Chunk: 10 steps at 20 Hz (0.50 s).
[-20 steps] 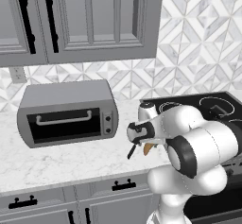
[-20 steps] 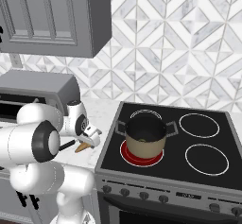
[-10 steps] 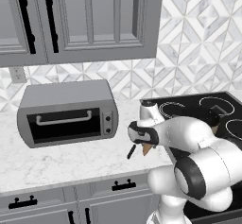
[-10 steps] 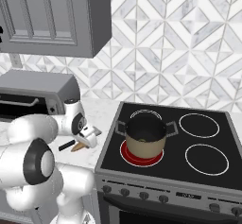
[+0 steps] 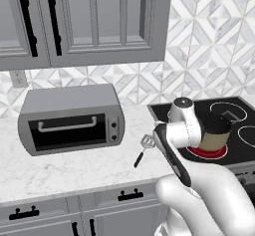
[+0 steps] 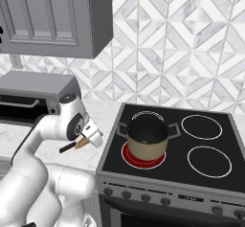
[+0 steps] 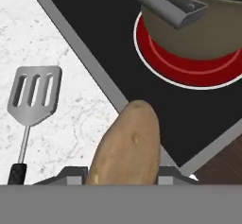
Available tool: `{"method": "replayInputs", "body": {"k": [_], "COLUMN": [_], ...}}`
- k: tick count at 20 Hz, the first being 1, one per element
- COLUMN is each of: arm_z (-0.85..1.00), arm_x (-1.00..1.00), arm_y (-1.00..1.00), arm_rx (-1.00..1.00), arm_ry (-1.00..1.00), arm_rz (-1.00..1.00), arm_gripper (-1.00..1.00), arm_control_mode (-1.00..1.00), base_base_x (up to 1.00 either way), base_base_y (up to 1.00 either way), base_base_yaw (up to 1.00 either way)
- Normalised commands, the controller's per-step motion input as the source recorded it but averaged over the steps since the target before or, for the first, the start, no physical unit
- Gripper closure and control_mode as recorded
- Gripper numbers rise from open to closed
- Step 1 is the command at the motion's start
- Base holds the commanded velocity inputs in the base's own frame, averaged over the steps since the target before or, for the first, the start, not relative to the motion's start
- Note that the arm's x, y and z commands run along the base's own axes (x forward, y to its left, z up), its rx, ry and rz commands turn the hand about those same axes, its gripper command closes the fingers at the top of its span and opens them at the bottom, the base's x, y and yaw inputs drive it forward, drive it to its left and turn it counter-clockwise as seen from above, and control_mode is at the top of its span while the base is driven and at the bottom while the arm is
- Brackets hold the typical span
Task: Put the sweet potato and lime in the pot. Retrieve the spatula and lightly stir the vegetables in the pot.
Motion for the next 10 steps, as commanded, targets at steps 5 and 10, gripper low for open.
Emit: {"method": "replayInputs", "body": {"k": [5, 10], "arm_z": [1.00, 1.00], "arm_x": [-0.56, -0.16], "arm_y": [-0.47, -0.57], "arm_rx": [0.00, 0.00], "arm_ry": [-0.04, 0.00], "arm_rz": [-0.08, -0.09], "arm_gripper": [1.00, 1.00], "arm_control_mode": [-1.00, -1.00], "base_base_x": [0.00, 0.00], "base_base_y": [0.00, 0.00], "base_base_yaw": [0.00, 0.00]}}
